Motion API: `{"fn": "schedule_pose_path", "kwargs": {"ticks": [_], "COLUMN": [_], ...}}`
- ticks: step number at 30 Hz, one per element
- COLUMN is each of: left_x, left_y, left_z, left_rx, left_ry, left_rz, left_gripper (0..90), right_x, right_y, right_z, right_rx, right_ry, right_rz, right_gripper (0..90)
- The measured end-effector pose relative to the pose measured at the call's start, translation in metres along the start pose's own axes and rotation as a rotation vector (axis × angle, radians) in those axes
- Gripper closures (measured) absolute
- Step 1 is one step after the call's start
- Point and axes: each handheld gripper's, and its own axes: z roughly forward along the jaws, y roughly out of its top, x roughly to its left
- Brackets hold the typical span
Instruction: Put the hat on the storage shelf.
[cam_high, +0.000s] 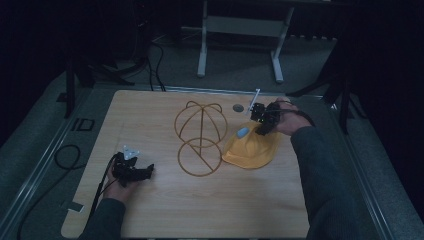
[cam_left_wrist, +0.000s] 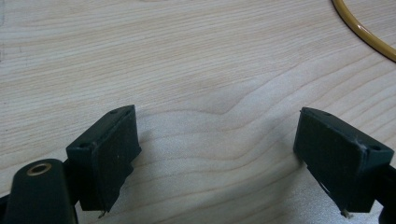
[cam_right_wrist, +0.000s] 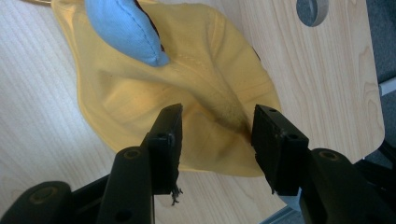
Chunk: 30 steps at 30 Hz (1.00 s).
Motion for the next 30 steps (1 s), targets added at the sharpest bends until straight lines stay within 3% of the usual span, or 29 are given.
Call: {"fn": "schedule_pose_path", "kwargs": {"ticks": [6, 11, 20, 30], "left_x": [0.0, 0.0, 0.0, 0.0], "left_y": [0.0, 0.0, 0.0, 0.0], "left_z": [0.0, 0.0, 0.0, 0.0], "left_rx": [0.0, -0.001, -0.001, -0.002], "left_ry": [0.0, -0.001, -0.001, -0.001], "left_rz": [0.0, 0.001, 0.001, -0.001], "left_gripper": [14.3, 14.3, 14.3, 14.3], "right_x": [-0.004, -0.004, 0.001, 0.004], "right_y": [0.006, 0.012, 0.013, 0.007], "right_z": [0.006, 0.021, 0.024, 0.007], "right_rx": [-0.005, 0.059, 0.095, 0.046], "right_ry": [0.014, 0.023, 0.053, 0.061], "right_rz": [-0.022, -0.051, -0.085, -0.038], "right_gripper": [51.0, 51.2, 80.8, 83.6]}}
